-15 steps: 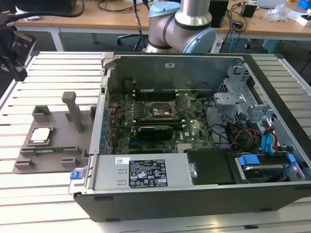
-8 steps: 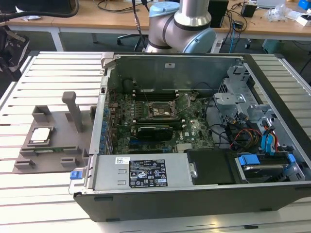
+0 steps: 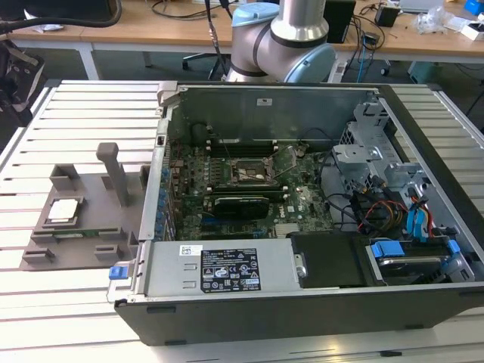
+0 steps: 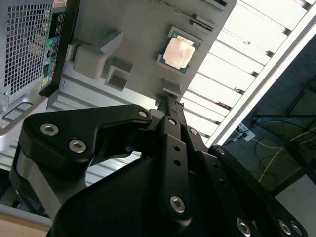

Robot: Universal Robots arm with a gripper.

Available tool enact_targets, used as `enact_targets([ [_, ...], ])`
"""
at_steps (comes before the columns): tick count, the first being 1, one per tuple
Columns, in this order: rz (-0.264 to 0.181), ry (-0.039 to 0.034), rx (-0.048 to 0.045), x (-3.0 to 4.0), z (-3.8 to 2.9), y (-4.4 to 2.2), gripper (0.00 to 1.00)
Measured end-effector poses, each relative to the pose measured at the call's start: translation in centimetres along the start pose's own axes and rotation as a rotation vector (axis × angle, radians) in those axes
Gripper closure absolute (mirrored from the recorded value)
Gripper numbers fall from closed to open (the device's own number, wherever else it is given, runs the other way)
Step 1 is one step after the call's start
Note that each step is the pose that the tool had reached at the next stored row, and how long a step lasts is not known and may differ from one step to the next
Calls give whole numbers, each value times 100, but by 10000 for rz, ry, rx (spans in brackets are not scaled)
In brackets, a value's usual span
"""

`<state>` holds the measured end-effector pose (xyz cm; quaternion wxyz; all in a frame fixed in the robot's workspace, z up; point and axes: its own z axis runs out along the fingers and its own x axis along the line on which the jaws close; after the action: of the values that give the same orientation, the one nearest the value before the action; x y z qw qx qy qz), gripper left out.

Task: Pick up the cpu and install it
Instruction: 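Reach for the cpu, then pick up the cpu and move it towards the insertion slot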

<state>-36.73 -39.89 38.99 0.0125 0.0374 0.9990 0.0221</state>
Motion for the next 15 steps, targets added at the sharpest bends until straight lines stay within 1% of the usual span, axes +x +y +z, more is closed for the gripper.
enact_targets([
  [12,0,0,0,7,0,0,89],
  [14,0,1,0,7,0,0,89],
  [15,0,0,0,8,0,0,84],
])
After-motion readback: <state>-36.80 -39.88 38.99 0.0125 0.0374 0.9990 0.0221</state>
